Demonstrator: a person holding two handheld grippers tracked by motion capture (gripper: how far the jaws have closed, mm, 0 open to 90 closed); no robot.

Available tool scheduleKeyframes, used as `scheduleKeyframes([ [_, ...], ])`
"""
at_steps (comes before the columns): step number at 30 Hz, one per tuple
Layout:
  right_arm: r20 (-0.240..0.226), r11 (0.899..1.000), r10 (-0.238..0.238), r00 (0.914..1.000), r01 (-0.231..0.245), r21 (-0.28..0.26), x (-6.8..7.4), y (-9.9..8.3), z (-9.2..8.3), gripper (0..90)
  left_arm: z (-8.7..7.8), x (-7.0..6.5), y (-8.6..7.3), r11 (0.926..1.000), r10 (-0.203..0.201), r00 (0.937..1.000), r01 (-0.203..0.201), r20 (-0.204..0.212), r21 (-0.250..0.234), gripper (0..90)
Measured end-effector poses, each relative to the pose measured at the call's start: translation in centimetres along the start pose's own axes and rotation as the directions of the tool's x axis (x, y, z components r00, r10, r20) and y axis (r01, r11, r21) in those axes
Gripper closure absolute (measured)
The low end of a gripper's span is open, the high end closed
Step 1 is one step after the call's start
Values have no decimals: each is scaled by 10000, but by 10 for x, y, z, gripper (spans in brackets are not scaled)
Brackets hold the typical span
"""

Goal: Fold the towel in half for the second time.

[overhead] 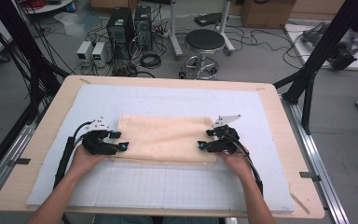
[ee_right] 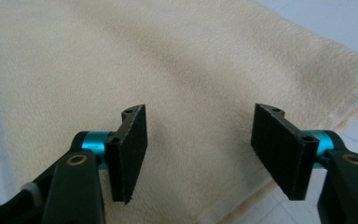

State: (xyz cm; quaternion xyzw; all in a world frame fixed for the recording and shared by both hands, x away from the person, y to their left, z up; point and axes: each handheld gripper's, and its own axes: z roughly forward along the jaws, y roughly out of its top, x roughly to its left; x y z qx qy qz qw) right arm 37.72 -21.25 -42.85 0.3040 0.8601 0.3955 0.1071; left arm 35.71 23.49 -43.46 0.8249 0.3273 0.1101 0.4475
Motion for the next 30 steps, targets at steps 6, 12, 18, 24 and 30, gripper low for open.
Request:
scheduleKeyframes([
  [6, 26, 9987, 229, 9997, -227, -451, 4, 1, -8, 241, -7, -7, 3, 9994, -105, 9999, 105, 6, -326, 253],
  [12, 289, 9970, 277, 9992, -255, -734, 9, 0, -16, 185, -14, -12, -2, 9981, -257, 9997, 258, 30, -552, 174],
  [18, 354, 9968, 378, 9987, -352, -723, 13, -1, -20, 151, -21, -16, -6, 9986, -224, 9997, 229, 100, -485, 118],
  [24, 372, 9969, 420, 9984, -394, -683, 18, -2, -25, 128, -31, -23, -11, 9983, -172, 9997, 181, 162, -558, 97],
  [30, 685, 9949, 398, 9969, -332, -958, 21, -10, -30, 129, -41, -25, -13, 9970, -141, 9997, 125, -198, -764, 95],
])
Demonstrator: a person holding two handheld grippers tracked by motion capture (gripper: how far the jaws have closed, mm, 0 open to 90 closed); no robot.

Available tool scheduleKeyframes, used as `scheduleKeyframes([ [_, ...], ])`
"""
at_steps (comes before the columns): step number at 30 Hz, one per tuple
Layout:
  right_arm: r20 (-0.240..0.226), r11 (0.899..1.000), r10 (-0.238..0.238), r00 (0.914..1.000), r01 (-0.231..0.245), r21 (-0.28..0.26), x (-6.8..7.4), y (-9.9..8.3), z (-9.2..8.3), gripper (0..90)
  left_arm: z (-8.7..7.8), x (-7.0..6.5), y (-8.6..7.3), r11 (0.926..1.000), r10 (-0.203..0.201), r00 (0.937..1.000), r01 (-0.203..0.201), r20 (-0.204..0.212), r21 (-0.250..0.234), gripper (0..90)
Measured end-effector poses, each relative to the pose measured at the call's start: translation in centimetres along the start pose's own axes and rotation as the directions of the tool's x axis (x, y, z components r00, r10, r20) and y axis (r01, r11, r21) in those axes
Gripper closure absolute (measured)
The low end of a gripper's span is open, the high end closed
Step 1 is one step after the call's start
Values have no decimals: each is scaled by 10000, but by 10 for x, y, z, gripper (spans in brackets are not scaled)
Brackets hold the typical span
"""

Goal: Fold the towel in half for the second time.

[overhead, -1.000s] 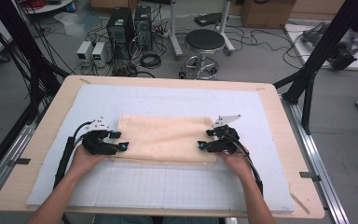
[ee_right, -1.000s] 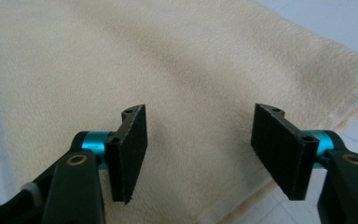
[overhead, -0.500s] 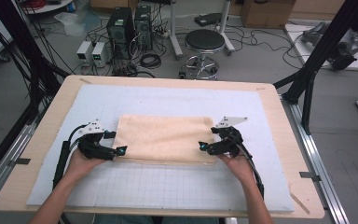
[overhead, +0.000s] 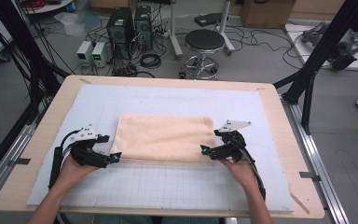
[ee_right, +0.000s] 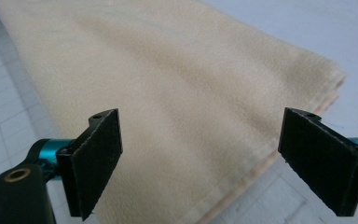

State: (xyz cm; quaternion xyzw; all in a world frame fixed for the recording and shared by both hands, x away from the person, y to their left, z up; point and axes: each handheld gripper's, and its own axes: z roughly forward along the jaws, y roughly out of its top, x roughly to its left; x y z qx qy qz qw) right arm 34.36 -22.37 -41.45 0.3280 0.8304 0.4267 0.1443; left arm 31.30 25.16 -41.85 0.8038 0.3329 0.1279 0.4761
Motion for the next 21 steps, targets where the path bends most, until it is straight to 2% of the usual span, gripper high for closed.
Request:
scheduleKeyframes([
  [10, 281, 9996, -4, 9996, 12, -272, 3, -8, -15, 127, -11, 0, -6, 9999, -157, 9991, 155, -385, -41, 94],
  [15, 454, 9988, 170, 9988, -149, -458, 6, -14, -24, 123, -19, -1, -12, 9994, -339, 9976, 334, -605, -83, 84],
  [21, 586, 9981, 153, 9982, -117, -612, 8, -21, -34, 121, -29, -2, -18, 9990, -442, 9966, 436, -697, -93, 81],
])
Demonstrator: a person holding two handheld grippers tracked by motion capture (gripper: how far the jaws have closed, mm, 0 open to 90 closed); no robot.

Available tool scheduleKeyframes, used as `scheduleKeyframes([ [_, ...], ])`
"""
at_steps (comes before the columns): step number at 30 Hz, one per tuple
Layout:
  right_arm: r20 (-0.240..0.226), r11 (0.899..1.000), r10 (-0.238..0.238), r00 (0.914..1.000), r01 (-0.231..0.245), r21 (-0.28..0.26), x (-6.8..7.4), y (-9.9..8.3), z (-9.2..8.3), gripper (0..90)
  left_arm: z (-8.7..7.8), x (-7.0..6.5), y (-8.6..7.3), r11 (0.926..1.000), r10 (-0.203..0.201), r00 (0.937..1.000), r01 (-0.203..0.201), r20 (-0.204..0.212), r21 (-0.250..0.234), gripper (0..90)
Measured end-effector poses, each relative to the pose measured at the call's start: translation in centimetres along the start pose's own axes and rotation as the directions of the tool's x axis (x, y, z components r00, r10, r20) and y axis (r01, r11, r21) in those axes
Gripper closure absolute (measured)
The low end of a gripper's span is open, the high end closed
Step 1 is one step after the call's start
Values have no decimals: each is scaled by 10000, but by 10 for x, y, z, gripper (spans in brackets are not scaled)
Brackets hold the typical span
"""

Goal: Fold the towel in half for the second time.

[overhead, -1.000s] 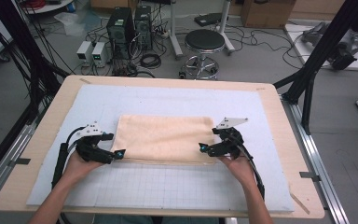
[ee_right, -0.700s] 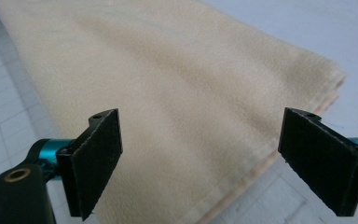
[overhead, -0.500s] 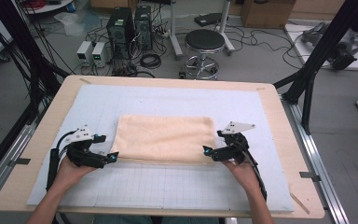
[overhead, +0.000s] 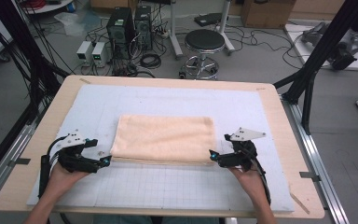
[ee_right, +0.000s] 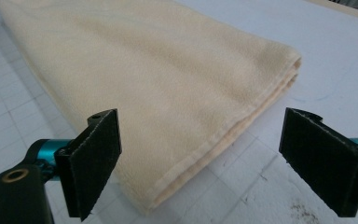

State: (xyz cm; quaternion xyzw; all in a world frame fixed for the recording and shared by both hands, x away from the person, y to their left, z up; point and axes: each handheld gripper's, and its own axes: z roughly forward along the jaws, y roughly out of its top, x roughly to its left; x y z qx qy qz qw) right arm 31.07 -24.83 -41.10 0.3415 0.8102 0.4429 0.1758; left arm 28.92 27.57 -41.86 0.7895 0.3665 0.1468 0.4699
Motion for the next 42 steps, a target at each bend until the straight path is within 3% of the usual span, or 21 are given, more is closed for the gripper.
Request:
scheduleKeyframes([
  [21, 314, 9993, 289, 9991, -281, -233, 4, -16, -26, 120, -21, -7, -12, 10000, -43, 9999, 42, -151, -50, 80],
  [42, 269, 9992, 99, 9996, -88, -389, 14, -18, -32, 120, -32, -15, -19, 9999, 107, 9995, -107, -312, -4, 81],
])
